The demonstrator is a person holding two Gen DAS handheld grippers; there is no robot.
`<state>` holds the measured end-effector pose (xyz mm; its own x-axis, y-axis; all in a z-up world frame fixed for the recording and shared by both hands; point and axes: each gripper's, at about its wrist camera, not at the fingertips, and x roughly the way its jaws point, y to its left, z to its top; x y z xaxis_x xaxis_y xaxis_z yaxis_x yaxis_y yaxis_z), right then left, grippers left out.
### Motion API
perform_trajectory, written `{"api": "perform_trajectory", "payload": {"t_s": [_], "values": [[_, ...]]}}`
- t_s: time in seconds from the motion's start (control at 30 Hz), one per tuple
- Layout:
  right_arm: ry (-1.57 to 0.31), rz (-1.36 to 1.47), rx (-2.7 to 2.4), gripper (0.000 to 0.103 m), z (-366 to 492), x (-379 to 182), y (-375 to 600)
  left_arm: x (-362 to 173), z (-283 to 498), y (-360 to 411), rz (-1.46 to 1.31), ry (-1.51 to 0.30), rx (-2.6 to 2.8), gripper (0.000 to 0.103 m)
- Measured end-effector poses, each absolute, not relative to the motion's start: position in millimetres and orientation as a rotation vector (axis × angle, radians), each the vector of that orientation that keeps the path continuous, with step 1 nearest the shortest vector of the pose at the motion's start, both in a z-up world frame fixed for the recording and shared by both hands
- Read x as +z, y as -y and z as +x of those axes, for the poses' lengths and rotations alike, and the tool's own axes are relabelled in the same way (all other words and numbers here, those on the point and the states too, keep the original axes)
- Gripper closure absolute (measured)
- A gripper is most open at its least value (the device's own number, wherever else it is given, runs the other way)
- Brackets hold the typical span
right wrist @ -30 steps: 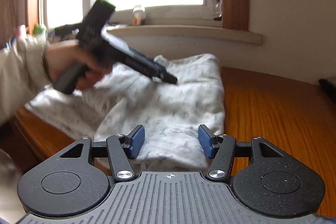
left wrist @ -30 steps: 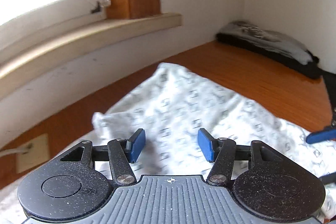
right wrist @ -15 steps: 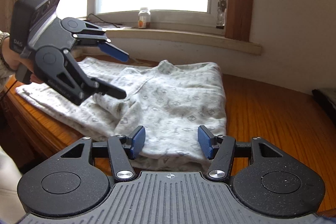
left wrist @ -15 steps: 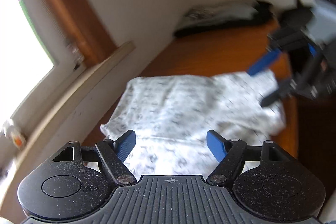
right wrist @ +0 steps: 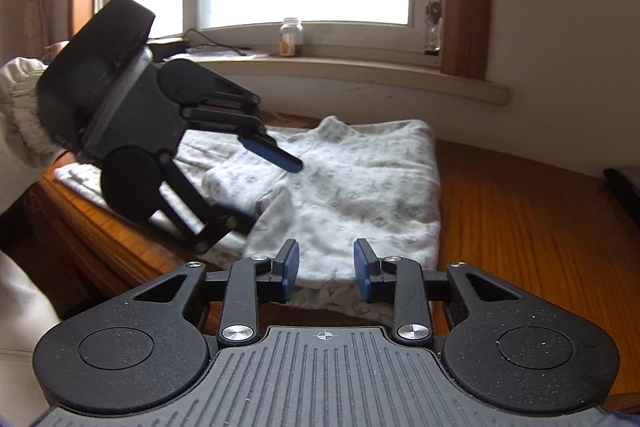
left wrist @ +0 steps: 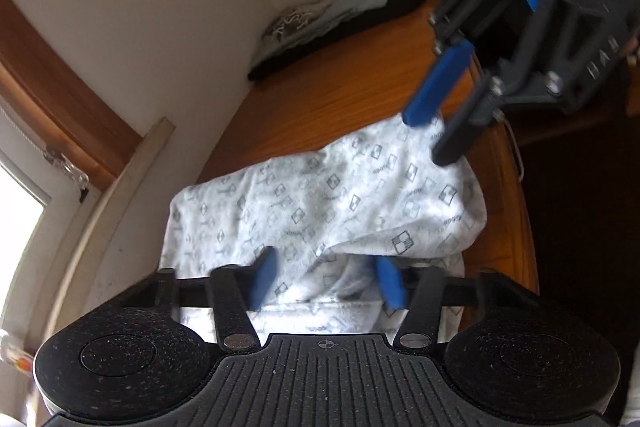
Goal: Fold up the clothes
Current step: 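Pinch the blanket edge with the left gripper and fold it over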
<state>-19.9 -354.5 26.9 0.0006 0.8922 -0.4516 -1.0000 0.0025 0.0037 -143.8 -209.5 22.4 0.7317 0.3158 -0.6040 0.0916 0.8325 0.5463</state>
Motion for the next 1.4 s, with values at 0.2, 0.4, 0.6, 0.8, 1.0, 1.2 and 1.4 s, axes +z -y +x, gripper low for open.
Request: {"api": "perform_trajectory", "payload": {"t_s": [0.2, 0.4, 0.6, 0.8, 1.0, 1.2, 1.4], "values": [[-0.375, -0.395, 1.613, 0.074, -28.2, 29.1, 343.1, 42.6, -151.1, 196.4, 0.488, -0.666, 0.153, 0.091], [-0.405, -0.385, 1.652, 0.080, -30.8, 31.8, 325.3, 65.6, -148.1, 184.0, 0.419, -0.593, 0.194, 0.093], [-0.470, -0.363, 1.655, 0.080, -25.1, 21.2, 283.3, 63.3, -153.6, 178.6, 0.330, -0.597, 0.167, 0.093], [-0.469, -0.330, 1.643, 0.079, -22.4, 21.0, 313.5, 37.0, -168.4, 180.6, 0.253, -0.629, 0.151, 0.093], [-0.388, -0.240, 1.525, 0.078, -4.3, 46.3, 332.0, 24.4, -174.6, 185.1, 0.219, -0.616, 0.168, 0.092], [-0.391, -0.224, 1.426, 0.080, -8.5, 32.5, 290.7, 26.4, -178.5, 179.1, 0.165, -0.615, 0.173, 0.091], [-0.413, -0.286, 1.401, 0.080, -30.1, 3.2, 301.1, 36.8, -193.7, 174.6, 0.127, -0.613, 0.175, 0.086]]}}
